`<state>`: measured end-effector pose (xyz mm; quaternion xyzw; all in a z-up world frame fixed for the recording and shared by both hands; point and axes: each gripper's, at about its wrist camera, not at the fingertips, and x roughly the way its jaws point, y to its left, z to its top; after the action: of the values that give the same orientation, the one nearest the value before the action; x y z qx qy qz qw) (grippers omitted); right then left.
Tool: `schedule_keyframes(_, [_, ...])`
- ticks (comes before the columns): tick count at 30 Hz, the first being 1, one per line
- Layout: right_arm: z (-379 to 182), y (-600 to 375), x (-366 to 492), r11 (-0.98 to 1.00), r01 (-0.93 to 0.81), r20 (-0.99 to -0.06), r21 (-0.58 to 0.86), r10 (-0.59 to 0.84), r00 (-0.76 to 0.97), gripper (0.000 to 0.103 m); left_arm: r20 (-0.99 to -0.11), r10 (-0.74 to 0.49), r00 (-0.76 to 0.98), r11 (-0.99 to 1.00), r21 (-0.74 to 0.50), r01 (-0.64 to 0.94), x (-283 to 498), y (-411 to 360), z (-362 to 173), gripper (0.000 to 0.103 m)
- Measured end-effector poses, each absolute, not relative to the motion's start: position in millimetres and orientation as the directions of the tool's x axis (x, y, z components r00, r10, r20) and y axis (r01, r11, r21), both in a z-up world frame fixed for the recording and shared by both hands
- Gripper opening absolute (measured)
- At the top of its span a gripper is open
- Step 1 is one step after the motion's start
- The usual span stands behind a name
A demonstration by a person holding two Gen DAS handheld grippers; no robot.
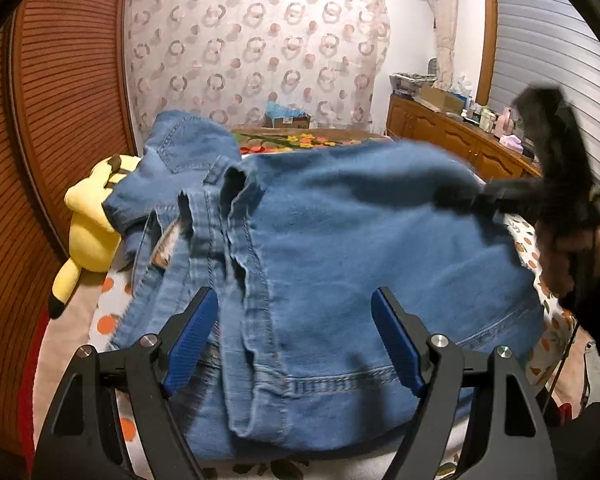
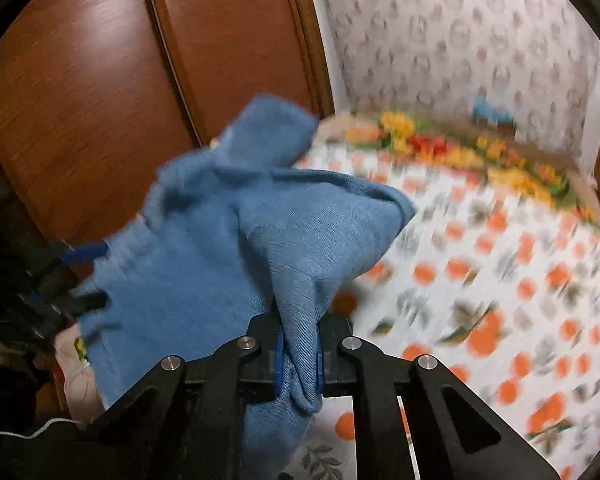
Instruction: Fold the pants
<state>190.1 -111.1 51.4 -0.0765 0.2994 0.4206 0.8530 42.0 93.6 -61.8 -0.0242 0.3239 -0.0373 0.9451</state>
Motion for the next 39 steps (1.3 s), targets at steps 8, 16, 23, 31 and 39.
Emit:
schedule_keyframes(8, [102.9,-157.6,227.7,0.746,-0.664,-0.547,-0.042,0.539,0.640,0.011,-0.587,-0.112,0.802,0.994,-0.073,0.085,56.2,85.0,-48.9,0.080])
schedule_keyframes(16, [54.6,-195.8,278.4,0.831,-0.555,-0.666,-0.039,0.392,0.634,0.048,-0.595,-0.158,0.788,0.987,-0.092,0.129,76.7,65.6,-49.3,0.080])
schedule_keyframes(23, [35.3,-227.1,232.0,0.842,-0.539,-0.646,0.016,0.420,0.637,0.050,-0.607,-0.187,0.772,0.982,-0.088,0.168,84.1,43.3,-53.9,0.080])
schedule_keyframes(31, [33.6,-263.5,174.7,0.855,-0.517,-0.607,0.041,0.433,0.667,0.050,-0.614,-0.223,0.758,0.972,-0.085,0.217,90.2,17.1,-55.1,0.080])
schedule_keyframes(39, [20.2,-266.4,154.9,0.847,-0.531,-0.636,-0.026,0.396,0.663,0.044,-0.643,-0.233,0.730,0.966,-0.065,0.251,92.7,-2.1,-61.3,0.080])
